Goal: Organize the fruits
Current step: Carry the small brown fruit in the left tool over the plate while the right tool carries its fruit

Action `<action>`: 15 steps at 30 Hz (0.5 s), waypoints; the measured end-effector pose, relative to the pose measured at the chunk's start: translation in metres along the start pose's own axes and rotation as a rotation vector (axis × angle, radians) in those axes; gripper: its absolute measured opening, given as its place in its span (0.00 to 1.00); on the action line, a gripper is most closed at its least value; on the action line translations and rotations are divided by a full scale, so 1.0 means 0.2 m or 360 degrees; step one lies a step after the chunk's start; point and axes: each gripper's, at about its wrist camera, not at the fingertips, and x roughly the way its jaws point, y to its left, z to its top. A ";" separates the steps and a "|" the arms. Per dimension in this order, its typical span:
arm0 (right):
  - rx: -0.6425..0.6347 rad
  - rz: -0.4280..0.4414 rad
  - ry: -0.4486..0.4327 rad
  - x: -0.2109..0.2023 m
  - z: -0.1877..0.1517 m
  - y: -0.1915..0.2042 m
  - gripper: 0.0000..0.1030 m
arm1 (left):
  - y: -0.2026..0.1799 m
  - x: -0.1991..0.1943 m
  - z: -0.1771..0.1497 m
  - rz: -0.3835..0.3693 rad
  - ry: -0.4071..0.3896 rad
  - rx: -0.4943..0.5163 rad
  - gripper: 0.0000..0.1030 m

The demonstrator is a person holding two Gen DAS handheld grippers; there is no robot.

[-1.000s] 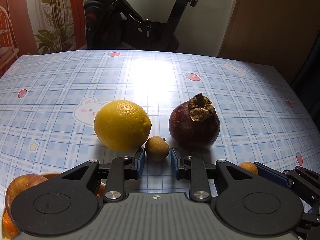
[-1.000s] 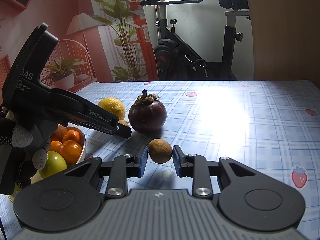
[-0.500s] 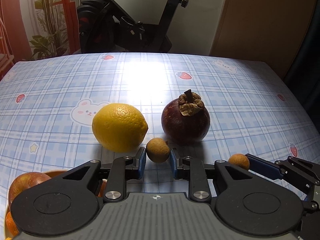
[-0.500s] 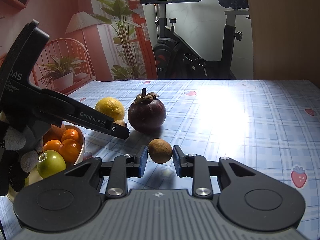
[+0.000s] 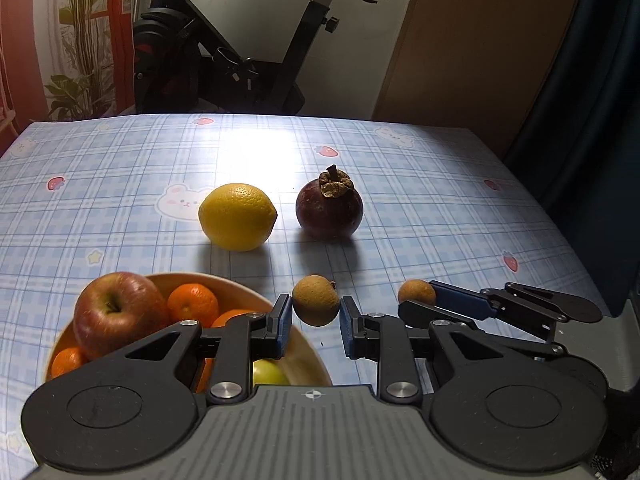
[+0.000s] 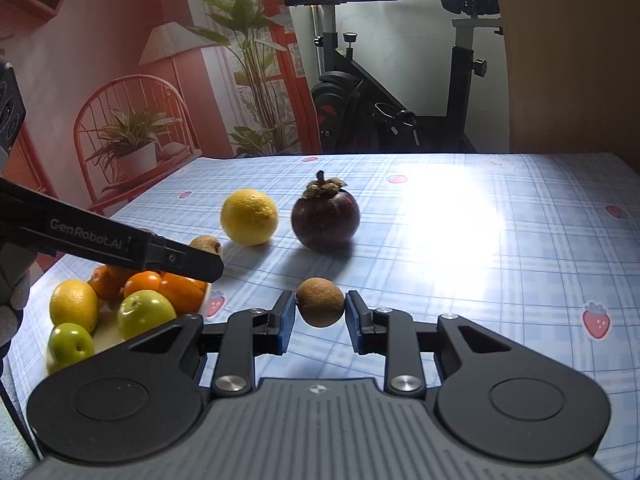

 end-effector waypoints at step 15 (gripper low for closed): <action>-0.0197 0.0129 0.0048 0.03 0.02 0.44 0.29 | 0.31 -0.31 -0.17 0.0075 -0.0059 -0.0063 0.26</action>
